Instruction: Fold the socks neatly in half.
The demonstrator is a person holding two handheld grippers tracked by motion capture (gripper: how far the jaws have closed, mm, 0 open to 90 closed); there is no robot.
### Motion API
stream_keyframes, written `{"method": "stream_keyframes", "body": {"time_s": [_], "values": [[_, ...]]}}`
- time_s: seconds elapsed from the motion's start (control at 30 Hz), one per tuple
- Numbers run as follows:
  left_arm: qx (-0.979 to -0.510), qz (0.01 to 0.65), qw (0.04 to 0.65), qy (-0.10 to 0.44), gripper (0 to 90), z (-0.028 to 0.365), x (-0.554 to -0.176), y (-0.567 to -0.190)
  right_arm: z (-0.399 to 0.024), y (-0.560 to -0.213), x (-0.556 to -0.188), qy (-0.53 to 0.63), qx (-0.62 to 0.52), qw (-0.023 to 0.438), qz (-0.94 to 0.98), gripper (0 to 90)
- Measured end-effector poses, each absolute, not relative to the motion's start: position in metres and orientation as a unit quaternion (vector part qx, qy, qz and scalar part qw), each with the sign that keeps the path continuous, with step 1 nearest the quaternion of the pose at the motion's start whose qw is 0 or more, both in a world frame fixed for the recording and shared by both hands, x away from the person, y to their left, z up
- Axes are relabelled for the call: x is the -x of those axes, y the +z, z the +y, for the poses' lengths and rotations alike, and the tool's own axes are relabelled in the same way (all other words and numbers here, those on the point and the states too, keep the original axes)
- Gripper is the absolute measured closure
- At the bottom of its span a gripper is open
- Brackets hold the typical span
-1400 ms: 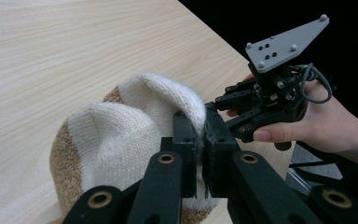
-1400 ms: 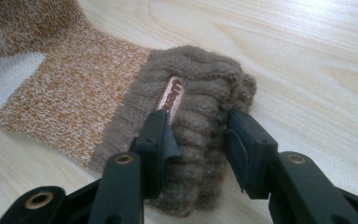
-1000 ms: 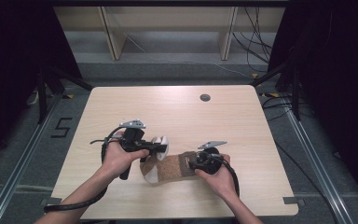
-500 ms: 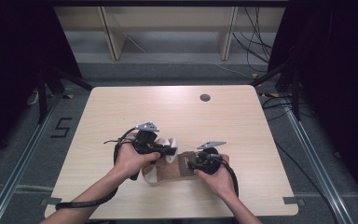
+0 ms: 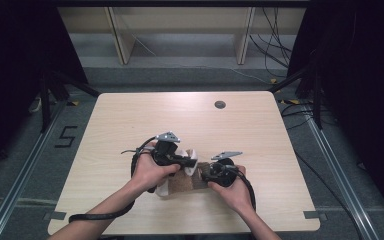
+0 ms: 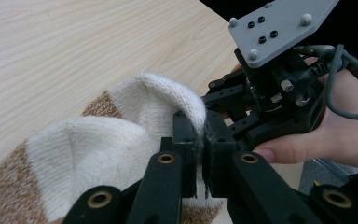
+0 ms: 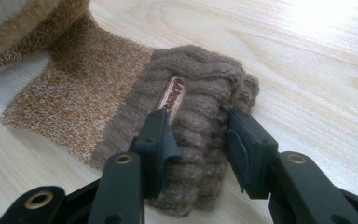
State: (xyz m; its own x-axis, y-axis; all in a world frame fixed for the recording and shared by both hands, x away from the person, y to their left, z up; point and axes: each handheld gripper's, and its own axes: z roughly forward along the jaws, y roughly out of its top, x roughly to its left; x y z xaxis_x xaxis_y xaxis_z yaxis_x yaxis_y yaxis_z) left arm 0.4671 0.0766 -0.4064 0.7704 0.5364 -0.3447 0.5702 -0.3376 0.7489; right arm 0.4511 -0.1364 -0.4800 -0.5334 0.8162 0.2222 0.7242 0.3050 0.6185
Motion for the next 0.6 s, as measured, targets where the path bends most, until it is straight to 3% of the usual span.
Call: {"method": "stream_keyframes", "body": {"time_s": [0.6], "values": [[-0.827, 0.347, 0.442, -0.007, 84.9, 0.067, -0.476, -0.426, -0.137, -0.479, -0.450, 0.342, -0.476, 0.061, 0.808, 58.1]]}}
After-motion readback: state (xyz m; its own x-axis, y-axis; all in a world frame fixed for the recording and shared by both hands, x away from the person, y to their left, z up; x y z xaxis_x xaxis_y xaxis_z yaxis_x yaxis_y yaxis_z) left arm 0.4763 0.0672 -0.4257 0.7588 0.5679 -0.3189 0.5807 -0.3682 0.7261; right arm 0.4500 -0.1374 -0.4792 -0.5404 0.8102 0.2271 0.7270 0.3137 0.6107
